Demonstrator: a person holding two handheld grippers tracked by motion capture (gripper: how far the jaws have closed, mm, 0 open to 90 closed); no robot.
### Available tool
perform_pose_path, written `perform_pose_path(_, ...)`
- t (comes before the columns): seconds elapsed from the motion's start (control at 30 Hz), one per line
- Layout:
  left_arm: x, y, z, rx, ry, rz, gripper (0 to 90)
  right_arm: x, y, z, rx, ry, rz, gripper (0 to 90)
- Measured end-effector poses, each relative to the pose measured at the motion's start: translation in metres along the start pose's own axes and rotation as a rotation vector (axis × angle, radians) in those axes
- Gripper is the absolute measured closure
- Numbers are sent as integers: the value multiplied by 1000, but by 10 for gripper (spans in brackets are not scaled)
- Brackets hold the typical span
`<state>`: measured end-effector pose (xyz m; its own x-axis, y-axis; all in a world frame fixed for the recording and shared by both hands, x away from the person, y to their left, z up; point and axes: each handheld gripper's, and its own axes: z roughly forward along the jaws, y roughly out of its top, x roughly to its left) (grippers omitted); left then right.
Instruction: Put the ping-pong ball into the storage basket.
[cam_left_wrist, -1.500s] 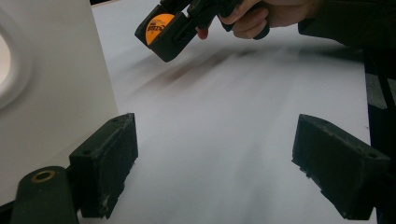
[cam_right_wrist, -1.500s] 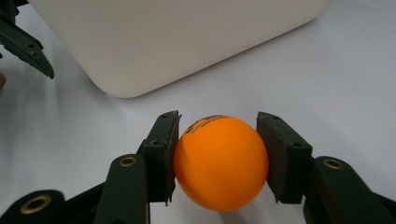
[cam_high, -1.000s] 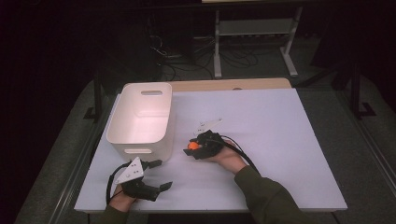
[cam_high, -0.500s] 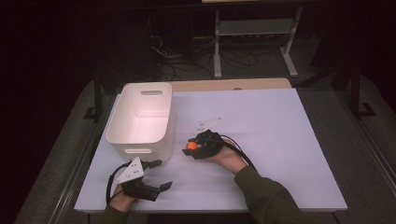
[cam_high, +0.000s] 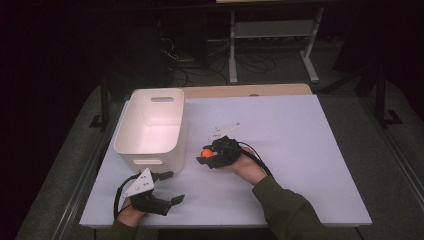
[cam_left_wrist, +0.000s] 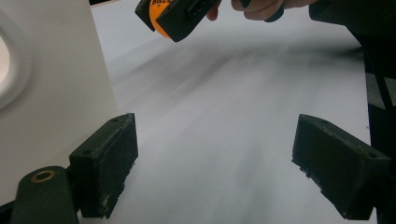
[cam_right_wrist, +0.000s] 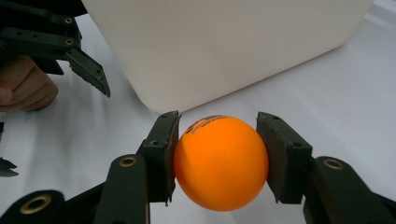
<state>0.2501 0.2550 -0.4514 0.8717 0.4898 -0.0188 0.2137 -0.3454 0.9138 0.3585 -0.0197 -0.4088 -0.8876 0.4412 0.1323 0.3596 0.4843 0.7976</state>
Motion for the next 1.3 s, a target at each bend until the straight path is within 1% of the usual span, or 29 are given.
perform_pose_path(0.73,0,0,0,2,0,-1,141,0,9,-13,-2,2,2,495)
perform_pose_path(1.03,0,0,0,0,0,-4,141,-1,13,-23,-17,-6,-1,495)
perform_pose_path(1.3,0,0,0,3,0,-2,141,-2,18,-34,-41,-11,0,495)
